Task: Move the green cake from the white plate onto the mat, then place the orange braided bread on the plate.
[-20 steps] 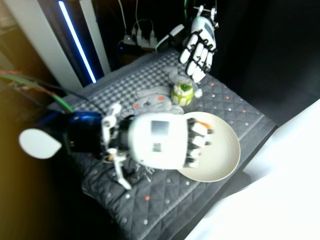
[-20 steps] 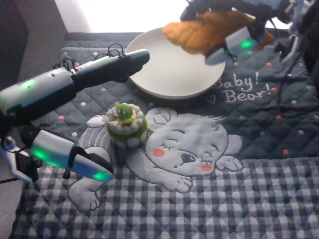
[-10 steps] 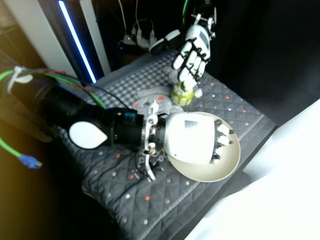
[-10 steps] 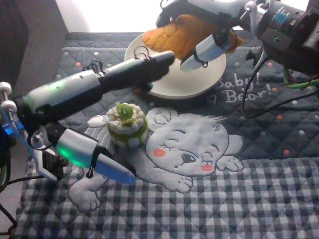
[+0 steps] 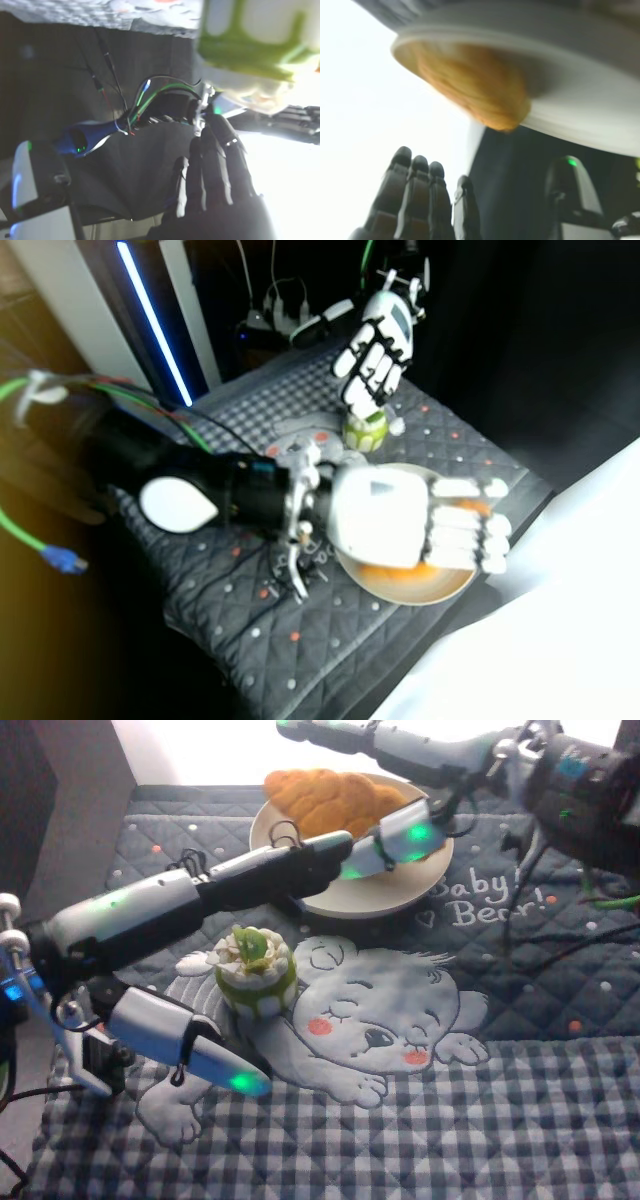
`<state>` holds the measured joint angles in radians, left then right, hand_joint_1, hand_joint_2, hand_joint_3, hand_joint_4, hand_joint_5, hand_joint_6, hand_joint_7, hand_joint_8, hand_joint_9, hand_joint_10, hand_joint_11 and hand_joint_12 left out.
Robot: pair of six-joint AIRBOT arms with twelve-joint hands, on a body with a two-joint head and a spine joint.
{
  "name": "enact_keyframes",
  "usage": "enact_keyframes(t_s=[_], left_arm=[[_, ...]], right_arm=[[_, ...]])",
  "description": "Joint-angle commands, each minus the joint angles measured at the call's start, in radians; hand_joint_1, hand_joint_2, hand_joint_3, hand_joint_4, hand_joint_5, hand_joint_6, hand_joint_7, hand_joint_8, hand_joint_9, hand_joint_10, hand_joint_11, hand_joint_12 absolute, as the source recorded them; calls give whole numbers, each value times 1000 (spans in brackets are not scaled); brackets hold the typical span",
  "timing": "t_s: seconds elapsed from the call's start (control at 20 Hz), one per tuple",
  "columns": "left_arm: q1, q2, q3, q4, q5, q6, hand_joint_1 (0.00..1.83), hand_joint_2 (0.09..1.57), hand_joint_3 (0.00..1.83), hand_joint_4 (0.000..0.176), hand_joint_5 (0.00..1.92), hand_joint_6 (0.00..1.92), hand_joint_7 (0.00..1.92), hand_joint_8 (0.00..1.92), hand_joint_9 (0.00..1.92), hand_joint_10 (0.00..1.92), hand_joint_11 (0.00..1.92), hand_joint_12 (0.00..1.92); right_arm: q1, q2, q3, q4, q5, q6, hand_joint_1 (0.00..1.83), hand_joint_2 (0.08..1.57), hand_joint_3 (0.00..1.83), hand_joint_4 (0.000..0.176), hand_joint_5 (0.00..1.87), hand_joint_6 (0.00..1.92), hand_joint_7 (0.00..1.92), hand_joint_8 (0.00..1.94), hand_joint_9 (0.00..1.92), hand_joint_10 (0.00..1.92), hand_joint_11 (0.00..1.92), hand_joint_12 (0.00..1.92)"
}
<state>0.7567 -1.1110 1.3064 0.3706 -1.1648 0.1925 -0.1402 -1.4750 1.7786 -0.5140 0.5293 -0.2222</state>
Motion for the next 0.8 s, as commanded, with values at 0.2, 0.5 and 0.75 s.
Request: enact_keyframes(t_s=[0.2, 0.5, 0.75], left_arm=[[64, 92, -73, -131, -140, 61, 984, 686, 0, 133, 12, 3, 169, 8, 214, 13, 0, 1084], [119, 149, -111, -208, -189, 96, 989, 661, 0, 144, 0, 0, 145, 3, 147, 1, 0, 695], [161, 204, -148, -282, -259, 155, 967, 622, 0, 150, 31, 0, 99, 0, 67, 15, 0, 384]], right_arm=[[13, 162, -168, 40, 298, 2, 755, 742, 0, 176, 0, 0, 0, 0, 0, 0, 53, 154], [11, 372, -401, 146, 463, -196, 744, 614, 0, 135, 20, 7, 0, 0, 0, 0, 0, 17], [7, 457, -466, 148, 507, -197, 825, 695, 0, 142, 338, 10, 217, 6, 206, 12, 0, 659]])
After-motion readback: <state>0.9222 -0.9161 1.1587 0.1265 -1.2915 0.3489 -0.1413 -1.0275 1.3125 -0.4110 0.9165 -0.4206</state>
